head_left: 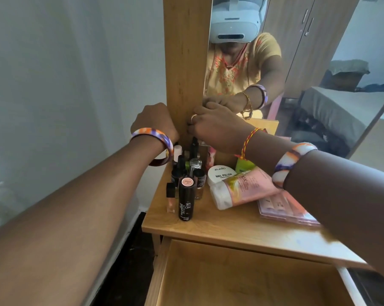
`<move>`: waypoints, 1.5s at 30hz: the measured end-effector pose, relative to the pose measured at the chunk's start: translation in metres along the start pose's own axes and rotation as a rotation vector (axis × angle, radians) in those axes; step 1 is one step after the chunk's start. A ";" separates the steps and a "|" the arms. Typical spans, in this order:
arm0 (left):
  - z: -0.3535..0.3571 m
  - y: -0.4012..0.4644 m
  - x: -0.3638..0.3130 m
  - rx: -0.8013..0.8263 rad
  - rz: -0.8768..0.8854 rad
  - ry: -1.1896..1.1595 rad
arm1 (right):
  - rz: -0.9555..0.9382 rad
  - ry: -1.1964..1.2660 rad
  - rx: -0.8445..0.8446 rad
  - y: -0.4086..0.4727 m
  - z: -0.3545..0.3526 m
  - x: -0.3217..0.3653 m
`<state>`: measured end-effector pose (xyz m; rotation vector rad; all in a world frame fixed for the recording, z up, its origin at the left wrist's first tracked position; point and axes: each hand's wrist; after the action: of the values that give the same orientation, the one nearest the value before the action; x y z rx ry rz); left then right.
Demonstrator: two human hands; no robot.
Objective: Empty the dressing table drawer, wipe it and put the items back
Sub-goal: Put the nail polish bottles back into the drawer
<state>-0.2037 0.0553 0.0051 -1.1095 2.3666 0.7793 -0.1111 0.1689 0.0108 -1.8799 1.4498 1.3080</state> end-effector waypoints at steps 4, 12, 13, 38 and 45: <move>-0.010 -0.001 -0.003 -0.060 0.028 -0.036 | 0.040 -0.001 -0.074 0.002 -0.004 -0.007; -0.041 -0.007 -0.013 -0.164 0.087 -0.042 | 0.159 0.055 -0.058 0.001 -0.040 -0.025; -0.047 -0.010 -0.017 -0.175 0.100 -0.041 | 0.173 0.052 -0.062 0.000 -0.046 -0.028; -0.035 -0.179 -0.026 0.484 -0.060 0.031 | 0.351 1.004 0.669 -0.107 -0.177 0.057; 0.032 -0.203 0.022 0.205 -0.165 -0.049 | 0.760 1.040 0.575 -0.119 -0.136 0.132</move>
<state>-0.0526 -0.0434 -0.0950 -1.1664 2.2226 0.4886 0.0553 0.0385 -0.0642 -1.6554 2.8379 -0.0935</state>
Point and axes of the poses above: each hand's wrist, its own y-axis towards the middle knuckle, its own z-axis out of the palm, x = y × z, and after that the axes turned 13 degrees about -y, right-handed
